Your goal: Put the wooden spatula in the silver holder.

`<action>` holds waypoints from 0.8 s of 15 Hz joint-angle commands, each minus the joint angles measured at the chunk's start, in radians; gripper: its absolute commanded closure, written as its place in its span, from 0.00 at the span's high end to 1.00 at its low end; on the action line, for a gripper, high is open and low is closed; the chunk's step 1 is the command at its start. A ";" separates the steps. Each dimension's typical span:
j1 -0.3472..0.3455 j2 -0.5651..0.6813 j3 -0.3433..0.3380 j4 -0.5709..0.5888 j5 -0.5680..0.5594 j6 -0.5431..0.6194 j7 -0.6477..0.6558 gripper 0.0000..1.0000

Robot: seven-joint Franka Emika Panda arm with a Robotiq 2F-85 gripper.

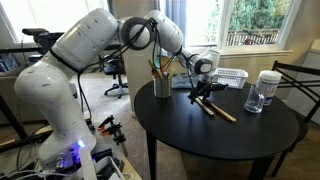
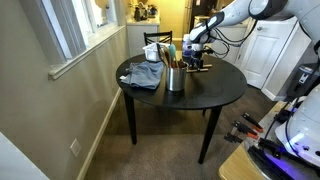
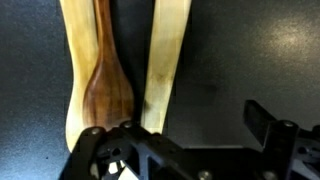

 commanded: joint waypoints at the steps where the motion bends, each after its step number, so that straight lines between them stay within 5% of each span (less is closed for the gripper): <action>1: -0.009 0.048 0.002 0.071 0.004 -0.050 -0.050 1.00; 12: 0.025 0.060 -0.003 0.087 -0.017 -0.077 -0.089 1.00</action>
